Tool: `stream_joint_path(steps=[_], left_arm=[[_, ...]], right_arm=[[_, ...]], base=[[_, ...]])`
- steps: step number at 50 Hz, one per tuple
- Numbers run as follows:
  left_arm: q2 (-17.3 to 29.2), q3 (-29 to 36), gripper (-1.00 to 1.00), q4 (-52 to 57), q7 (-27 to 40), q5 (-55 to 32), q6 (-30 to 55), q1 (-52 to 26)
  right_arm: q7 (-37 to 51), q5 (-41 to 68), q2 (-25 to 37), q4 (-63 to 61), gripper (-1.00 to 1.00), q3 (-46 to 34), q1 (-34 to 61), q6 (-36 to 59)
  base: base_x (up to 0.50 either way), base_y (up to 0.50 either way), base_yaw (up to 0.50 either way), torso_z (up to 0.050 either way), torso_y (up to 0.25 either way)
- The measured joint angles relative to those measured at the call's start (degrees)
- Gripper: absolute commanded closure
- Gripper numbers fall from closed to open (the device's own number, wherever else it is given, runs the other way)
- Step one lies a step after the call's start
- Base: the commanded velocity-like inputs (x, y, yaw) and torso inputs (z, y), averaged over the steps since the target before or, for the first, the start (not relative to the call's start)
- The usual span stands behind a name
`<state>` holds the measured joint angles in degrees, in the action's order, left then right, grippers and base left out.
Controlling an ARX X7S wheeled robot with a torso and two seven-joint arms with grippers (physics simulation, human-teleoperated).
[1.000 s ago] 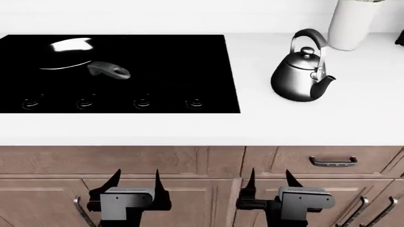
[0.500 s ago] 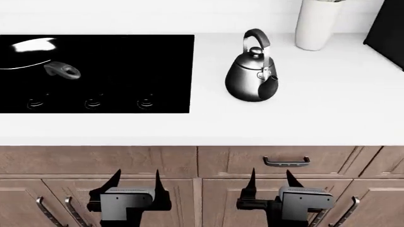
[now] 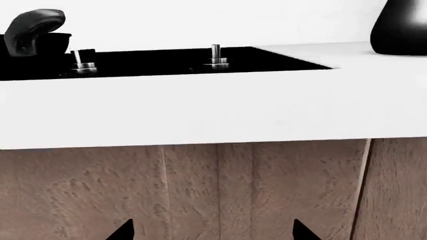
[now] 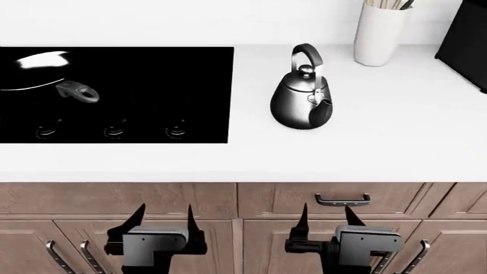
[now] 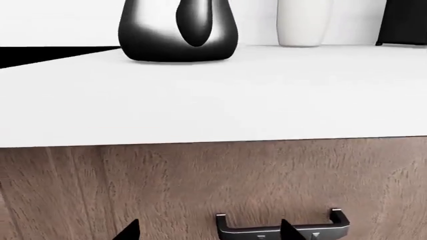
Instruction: Pick the kettle from the counter and place it on a stove burner. Then turn the burner on.
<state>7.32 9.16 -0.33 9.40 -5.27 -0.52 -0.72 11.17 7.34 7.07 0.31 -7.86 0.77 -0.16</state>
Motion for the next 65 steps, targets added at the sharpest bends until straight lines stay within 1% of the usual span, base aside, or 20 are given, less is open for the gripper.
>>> stream_joint_path(steps=[30, 35, 38, 41, 47, 50, 54, 60, 65], left_arm=[[1.23, 1.61, -1.0, 0.19, 0.98, -1.05, -0.07, 0.0], [1.69, 1.59, -1.0, 2.28, 1.14, -1.77, 1.18, 0.54], [2.61, 1.57, -1.0, 6.35, 1.32, -2.12, 3.08, 1.44], [3.94, 1.42, -1.0, 12.16, 1.54, -2.65, 6.17, 2.61], [6.8, -2.04, -1.0, 26.79, 3.0, -9.42, 20.39, 2.05], [8.45, -4.69, -1.0, 33.7, 3.94, -13.93, 28.15, 0.16], [10.31, -9.1, -1.0, 40.86, 5.79, -21.36, 39.33, -4.39], [12.67, -14.01, -1.0, 47.92, 8.25, -31.03, 52.75, -11.36], [14.02, -17.71, -1.0, 51.84, 10.67, -38.3, 61.4, -16.63]], right_arm=[[1.38, 1.12, 1.14, 0.04, -1.0, -1.4, 0.15, -0.12], [2.27, 1.12, 1.44, -2.04, -1.0, -1.3, -0.38, 0.68], [3.4, 1.41, 2.19, -8.25, -1.0, -1.11, -1.59, 4.21], [4.57, 2.13, 3.29, -15.99, -1.0, -0.93, -2.81, 9.68], [7.66, 4.98, 5.86, -33.15, -1.0, -0.02, -3.34, 25.69], [13.95, 12.81, 9.82, -40.18, -1.0, 1.13, -1.67, 31.87], [26.09, 28.36, 18.92, -46.78, -1.0, -0.61, 3.62, 34.67], [42.5, 46.31, 34.13, -52.91, -1.0, -11.63, 16.54, 30.83], [51.65, 57.45, 44.2, -55.83, -1.0, -19.8, 27.11, 27.05]], base=[[0.0, 0.0, 0.0, 0.05, 0.0], [0.0, 0.0, 0.0, 0.007, 0.0], [0.0, 0.0, 0.0, 0.0, 0.0], [0.0, 0.0, 0.0, 0.0, 0.0], [0.0, 0.0, 0.0, 0.0, 0.0], [0.0, 0.0, 0.0, 0.0, 0.0], [0.0, 0.0, 0.0, 0.0, 0.0], [0.0, 0.0, 0.0, 0.0, 0.0], [0.0, 0.0, 0.0, 0.0, 0.0]])
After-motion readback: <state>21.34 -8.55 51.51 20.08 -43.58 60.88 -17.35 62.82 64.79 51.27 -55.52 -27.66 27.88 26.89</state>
